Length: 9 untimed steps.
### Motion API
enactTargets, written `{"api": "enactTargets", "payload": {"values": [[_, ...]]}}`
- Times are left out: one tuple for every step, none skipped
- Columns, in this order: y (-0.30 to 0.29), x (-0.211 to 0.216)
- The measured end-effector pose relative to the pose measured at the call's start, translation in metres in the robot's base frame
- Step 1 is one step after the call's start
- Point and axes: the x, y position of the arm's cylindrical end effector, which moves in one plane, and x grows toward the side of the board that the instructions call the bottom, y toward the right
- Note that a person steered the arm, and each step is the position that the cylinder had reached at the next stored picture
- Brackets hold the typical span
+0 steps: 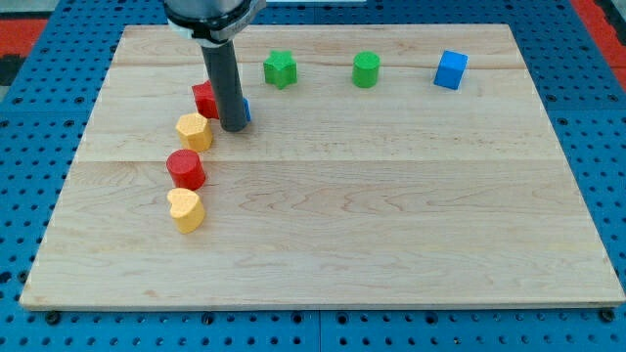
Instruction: Move the green star and the blue triangle to the left of the green circle
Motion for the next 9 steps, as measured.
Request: {"api": "enactTargets", "payload": {"values": [[0.000,-0.023],[0.013,-0.031],[0.030,-0.038],[0.034,-0.054],[0.034,-0.072],[0.033,-0.088],[0.034,-0.089],[0.035,-0.079],[0.035,-0.069]]}}
